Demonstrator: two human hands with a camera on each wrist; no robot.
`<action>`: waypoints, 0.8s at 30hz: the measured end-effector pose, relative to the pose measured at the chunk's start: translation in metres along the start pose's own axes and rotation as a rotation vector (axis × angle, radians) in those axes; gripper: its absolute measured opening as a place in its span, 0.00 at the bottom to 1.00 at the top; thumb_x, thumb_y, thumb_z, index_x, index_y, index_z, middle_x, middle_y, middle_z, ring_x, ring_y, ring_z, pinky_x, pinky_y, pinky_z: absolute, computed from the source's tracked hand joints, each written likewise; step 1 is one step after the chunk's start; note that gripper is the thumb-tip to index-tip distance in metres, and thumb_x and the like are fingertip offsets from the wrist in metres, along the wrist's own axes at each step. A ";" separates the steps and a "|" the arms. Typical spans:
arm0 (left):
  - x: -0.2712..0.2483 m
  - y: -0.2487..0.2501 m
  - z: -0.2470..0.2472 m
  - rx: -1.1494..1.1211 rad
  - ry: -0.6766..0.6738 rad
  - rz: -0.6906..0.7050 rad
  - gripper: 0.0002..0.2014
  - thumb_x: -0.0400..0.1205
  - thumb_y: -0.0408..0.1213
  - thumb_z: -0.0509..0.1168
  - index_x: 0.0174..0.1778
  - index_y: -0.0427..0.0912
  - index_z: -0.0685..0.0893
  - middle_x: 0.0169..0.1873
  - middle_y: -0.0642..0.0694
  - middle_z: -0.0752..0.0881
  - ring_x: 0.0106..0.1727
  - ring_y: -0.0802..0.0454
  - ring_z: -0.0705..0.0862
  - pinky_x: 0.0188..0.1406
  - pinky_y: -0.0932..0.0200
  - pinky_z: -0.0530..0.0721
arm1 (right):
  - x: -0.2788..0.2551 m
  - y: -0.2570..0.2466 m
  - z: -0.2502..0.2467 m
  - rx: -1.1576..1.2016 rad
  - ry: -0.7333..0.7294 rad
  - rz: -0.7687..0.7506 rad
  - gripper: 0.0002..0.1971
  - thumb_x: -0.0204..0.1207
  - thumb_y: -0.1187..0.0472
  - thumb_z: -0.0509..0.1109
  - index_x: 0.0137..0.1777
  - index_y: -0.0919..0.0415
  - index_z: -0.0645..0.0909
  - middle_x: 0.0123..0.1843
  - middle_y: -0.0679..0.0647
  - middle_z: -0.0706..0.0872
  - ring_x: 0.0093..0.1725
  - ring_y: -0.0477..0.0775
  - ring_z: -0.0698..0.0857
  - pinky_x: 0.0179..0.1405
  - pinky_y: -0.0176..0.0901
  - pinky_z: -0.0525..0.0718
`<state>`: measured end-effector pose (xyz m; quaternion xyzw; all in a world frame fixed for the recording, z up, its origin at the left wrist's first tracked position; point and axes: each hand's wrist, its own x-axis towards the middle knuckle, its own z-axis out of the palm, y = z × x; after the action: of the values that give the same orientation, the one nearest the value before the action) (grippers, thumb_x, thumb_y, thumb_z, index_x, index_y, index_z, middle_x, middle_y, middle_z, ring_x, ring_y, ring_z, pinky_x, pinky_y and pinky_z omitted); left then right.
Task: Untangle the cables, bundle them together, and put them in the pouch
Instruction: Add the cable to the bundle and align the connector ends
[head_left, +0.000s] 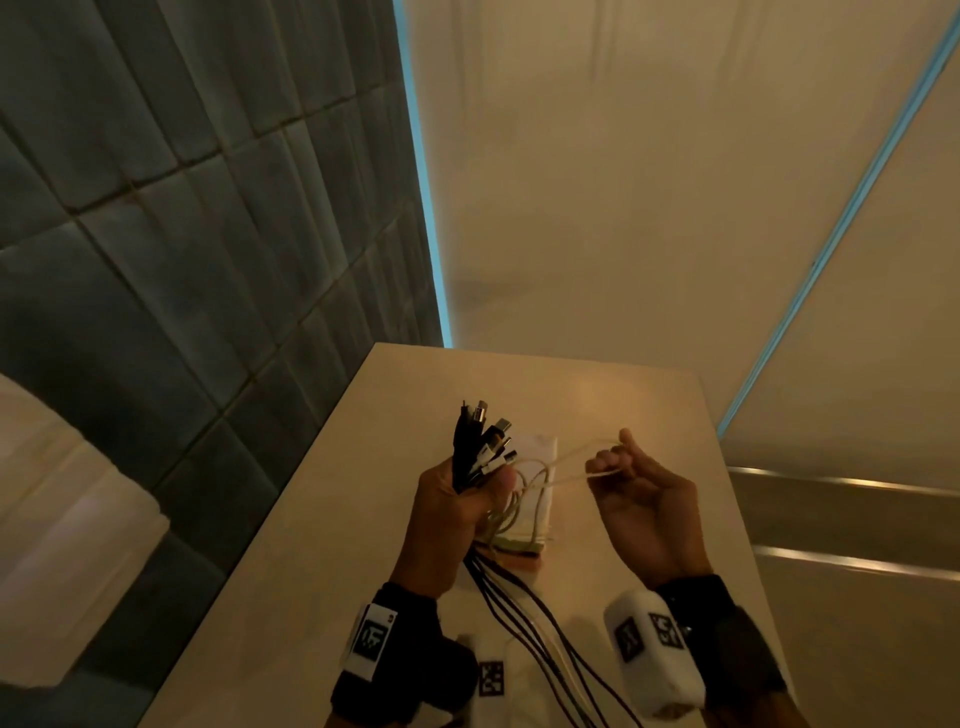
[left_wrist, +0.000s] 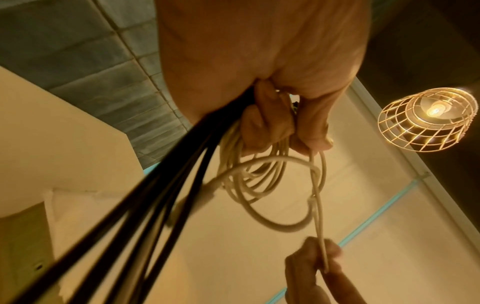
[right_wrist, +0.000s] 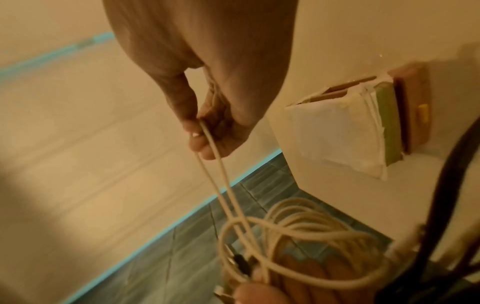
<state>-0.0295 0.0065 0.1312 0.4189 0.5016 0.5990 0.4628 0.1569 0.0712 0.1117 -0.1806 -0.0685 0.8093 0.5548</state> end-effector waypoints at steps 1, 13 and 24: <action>0.000 -0.002 0.001 -0.001 -0.008 0.002 0.03 0.80 0.26 0.66 0.46 0.34 0.85 0.21 0.58 0.80 0.22 0.65 0.75 0.24 0.71 0.73 | 0.000 -0.003 -0.002 0.051 -0.012 -0.002 0.09 0.70 0.66 0.74 0.49 0.60 0.80 0.33 0.51 0.75 0.32 0.47 0.77 0.37 0.39 0.83; 0.000 -0.004 -0.001 0.075 0.043 0.007 0.03 0.80 0.27 0.68 0.45 0.37 0.86 0.20 0.60 0.79 0.21 0.66 0.73 0.24 0.71 0.71 | -0.008 -0.049 -0.011 -1.050 -0.298 0.213 0.11 0.75 0.61 0.72 0.40 0.71 0.85 0.24 0.55 0.59 0.20 0.48 0.61 0.23 0.42 0.74; 0.006 0.005 -0.013 -0.111 0.223 -0.046 0.10 0.80 0.40 0.68 0.49 0.40 0.90 0.19 0.53 0.65 0.20 0.57 0.60 0.20 0.62 0.58 | 0.012 -0.060 -0.099 -0.093 0.461 -0.190 0.16 0.86 0.63 0.50 0.36 0.56 0.67 0.18 0.46 0.62 0.15 0.44 0.61 0.14 0.32 0.63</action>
<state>-0.0442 0.0096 0.1342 0.3119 0.5253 0.6579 0.4404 0.2424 0.0958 0.0362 -0.3782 0.0059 0.6869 0.6206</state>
